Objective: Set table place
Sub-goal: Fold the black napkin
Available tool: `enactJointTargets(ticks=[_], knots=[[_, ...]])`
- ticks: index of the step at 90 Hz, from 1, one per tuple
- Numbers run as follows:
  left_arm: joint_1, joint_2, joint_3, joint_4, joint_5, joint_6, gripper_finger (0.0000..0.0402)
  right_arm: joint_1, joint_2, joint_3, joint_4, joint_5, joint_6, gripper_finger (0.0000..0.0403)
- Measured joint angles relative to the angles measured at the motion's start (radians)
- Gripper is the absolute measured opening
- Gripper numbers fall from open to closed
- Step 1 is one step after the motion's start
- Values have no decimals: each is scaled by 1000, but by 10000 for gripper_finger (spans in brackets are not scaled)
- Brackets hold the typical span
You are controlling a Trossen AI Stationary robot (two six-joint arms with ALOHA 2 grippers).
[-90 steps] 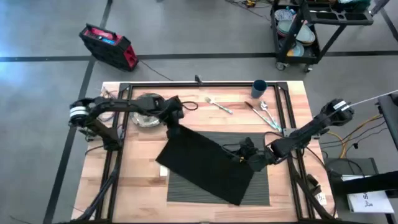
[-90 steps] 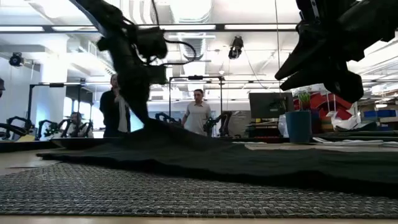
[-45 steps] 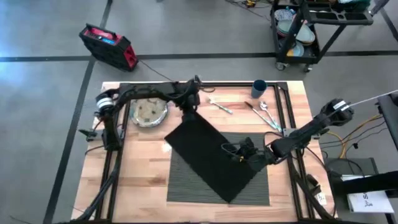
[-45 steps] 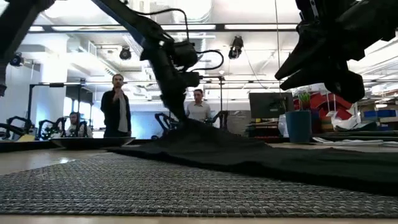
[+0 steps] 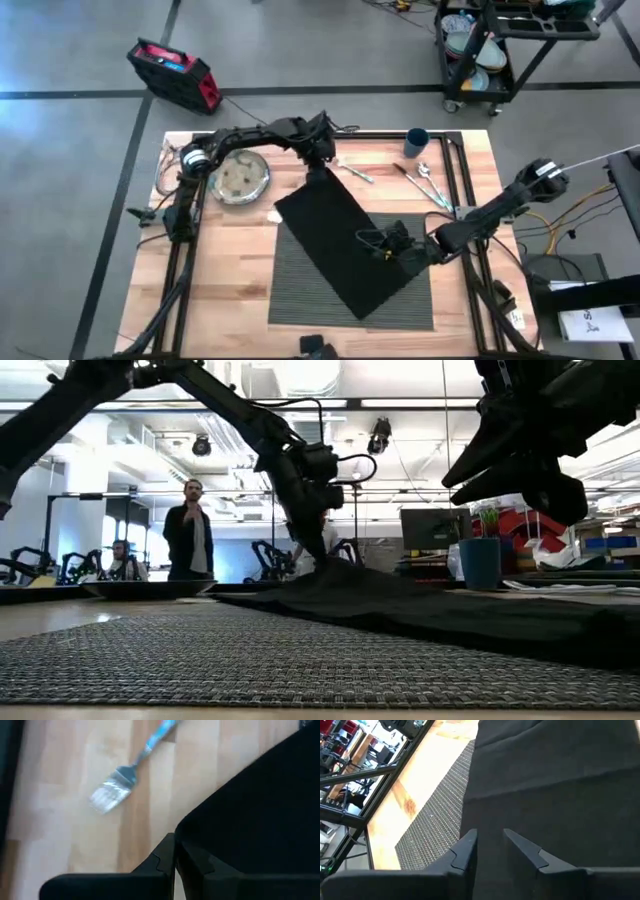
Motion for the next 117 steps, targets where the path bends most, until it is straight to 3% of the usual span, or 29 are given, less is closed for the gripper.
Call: enactJointTargets(ticks=[12, 31, 39, 51, 65, 78, 98, 117], knots=[[2, -16, 11, -4, 4, -6, 32, 0, 0, 0, -19, -10, 2, 69], [0, -45, 10, -46, 29, -72, 99, 0, 0, 0, -133, -116, 53, 85], [-9, -48, 3, -128, 99, -111, 126, 2, 0, 0, -179, -176, 97, 90], [-80, -77, -46, -232, 139, -150, 126, 17, 0, 0, -265, -215, 160, 81], [-223, -198, -238, -130, 140, -189, 75, 59, 1, 0, -429, -195, 289, 40], [-346, -365, -464, 63, 149, -294, 31, 134, 1, -10, -445, -193, 346, 27], [-445, -630, -787, 358, 149, -559, 22, 261, 6, -15, -426, -164, 474, 88], [-510, -767, -1021, 550, 96, -744, 39, 274, 48, -16, -473, -178, 596, 134]])
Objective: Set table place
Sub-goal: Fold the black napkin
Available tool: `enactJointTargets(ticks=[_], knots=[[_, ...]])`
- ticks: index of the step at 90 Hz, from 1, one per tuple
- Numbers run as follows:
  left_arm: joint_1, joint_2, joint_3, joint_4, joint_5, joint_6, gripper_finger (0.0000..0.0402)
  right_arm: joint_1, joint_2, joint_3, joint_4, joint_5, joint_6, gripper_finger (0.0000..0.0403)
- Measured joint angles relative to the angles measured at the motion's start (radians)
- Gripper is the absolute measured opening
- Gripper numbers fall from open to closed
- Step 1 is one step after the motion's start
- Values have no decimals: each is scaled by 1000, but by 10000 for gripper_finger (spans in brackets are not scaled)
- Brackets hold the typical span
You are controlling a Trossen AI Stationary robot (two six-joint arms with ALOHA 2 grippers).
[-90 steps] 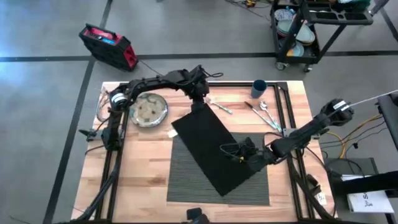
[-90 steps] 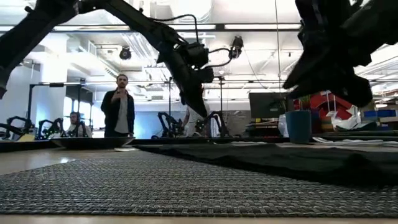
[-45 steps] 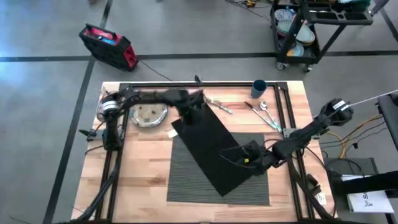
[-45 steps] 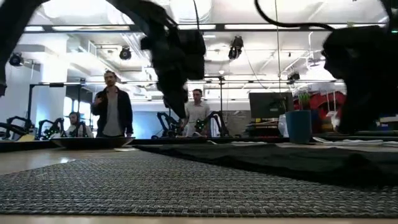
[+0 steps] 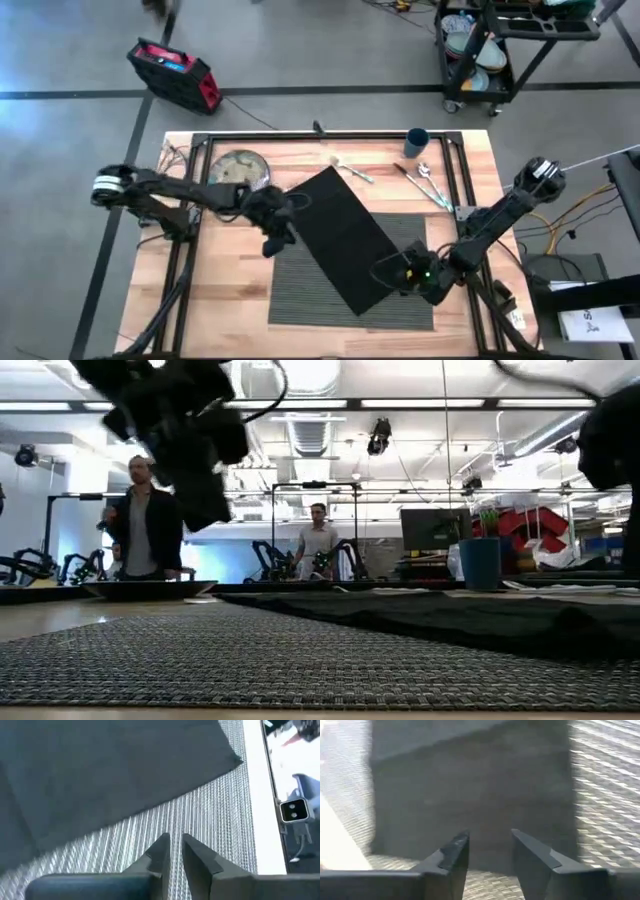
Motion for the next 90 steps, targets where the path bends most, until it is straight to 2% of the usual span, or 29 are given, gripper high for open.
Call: enactJointTargets(ticks=[16, 32, 46, 53, 66, 77, 90], knots=[[-12, -36, -87, 20, -3, -77, 48, 0, 19, 0, -41, -3, 78, 141], [-14, -34, -108, 31, -3, -83, 46, 0, 19, 0, -40, -4, 92, 126], [-14, -28, -103, 62, -3, -74, 38, -1, 19, 2, 81, 4, 27, 108], [-14, -28, -99, 130, -4, -40, 36, -1, 20, 9, 138, 44, -2, 101], [-13, -26, -86, 206, -131, 0, 35, -4, 26, 36, 148, 155, -18, 90], [-31, 35, -61, 252, -117, 14, 33, -11, 40, 45, 144, 169, -33, 81], [-105, 174, 30, 307, -111, 55, 13, -31, 44, 45, 54, 169, -14, 70]])
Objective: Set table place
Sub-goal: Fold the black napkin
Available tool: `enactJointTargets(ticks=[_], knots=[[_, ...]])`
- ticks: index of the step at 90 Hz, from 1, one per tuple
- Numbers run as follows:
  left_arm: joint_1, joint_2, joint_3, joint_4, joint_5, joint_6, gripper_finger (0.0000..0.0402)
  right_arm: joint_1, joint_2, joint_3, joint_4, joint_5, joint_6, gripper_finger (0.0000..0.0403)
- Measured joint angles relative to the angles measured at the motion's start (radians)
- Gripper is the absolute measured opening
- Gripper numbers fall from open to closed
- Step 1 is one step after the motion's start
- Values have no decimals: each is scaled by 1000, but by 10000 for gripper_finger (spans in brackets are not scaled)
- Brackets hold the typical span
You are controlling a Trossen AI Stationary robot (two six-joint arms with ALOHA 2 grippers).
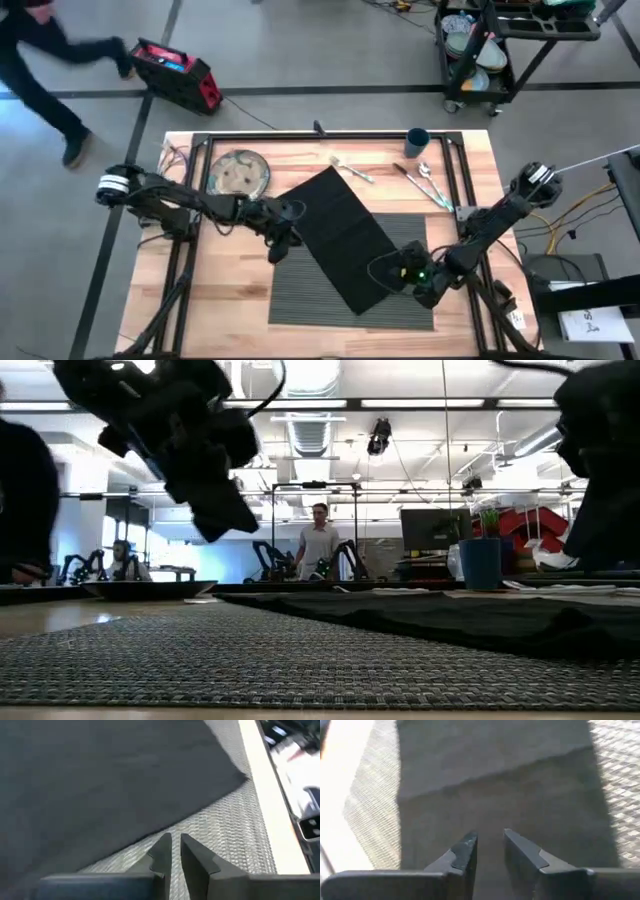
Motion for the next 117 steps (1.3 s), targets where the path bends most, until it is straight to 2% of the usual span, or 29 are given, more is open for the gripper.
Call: enactJointTargets(ticks=[15, 26, 52, 68, 95, 117], knots=[[-57, 196, 178, 12, -4, 16, 4, -8, -8, -2, -140, -14, 90, 57], [-72, 310, 309, 4, 7, 24, 4, -8, -15, -2, -210, -90, 92, 52], [-106, 468, 511, -6, 46, -31, 1, -8, -41, -4, -329, -198, 42, 48], [-145, 569, 626, -15, 48, -66, 1, -5, -76, -5, -411, -220, 21, 42], [-190, 662, 694, -67, 32, -137, 0, -5, -111, -34, -397, -264, -59, 26], [-198, 662, 681, -134, -5, -165, 0, -5, -115, -104, -251, -273, -106, 23]])
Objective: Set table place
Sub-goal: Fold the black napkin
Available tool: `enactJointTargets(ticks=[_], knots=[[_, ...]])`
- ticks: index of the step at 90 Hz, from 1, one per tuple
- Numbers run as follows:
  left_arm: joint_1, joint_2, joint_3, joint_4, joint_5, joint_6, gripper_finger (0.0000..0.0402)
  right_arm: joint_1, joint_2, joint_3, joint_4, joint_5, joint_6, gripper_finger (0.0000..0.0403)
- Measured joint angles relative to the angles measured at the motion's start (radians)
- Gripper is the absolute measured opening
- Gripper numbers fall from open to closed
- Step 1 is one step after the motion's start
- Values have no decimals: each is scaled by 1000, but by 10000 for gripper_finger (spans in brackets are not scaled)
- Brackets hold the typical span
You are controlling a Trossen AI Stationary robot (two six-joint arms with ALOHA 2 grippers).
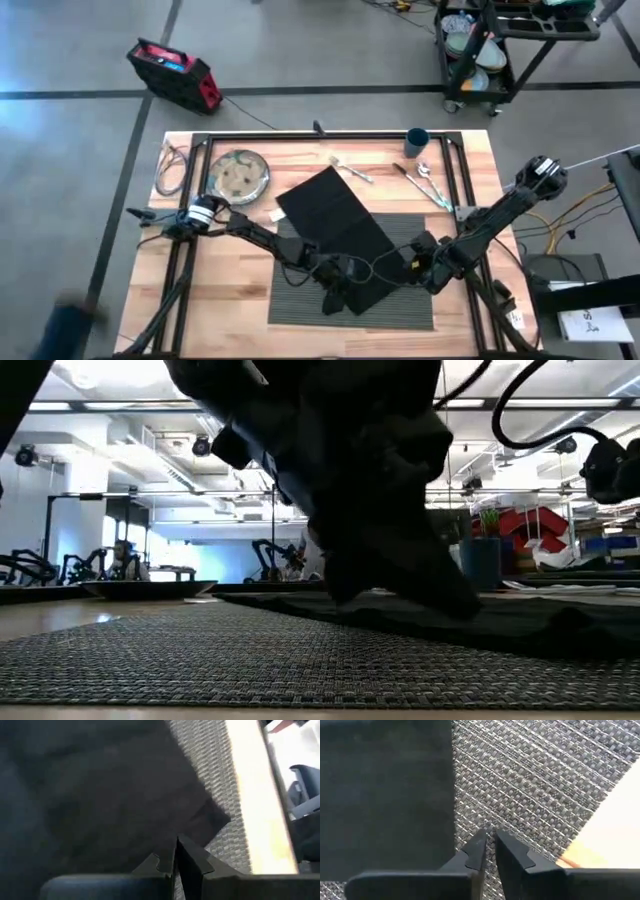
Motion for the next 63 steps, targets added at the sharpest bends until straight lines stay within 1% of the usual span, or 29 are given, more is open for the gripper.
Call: enactJointTargets(ticks=[13, 32, 63], knots=[[-1, -2, 2, -40, 1, 0, 0, 0, -1, -14, 19, -2, -9, 24], [-9, -19, 2, -108, 42, -25, 0, 0, -6, -16, 20, -10, -40, 18], [-63, -69, 1, -343, 133, -25, 0, -1, -33, -39, 25, -18, -42, 13]])
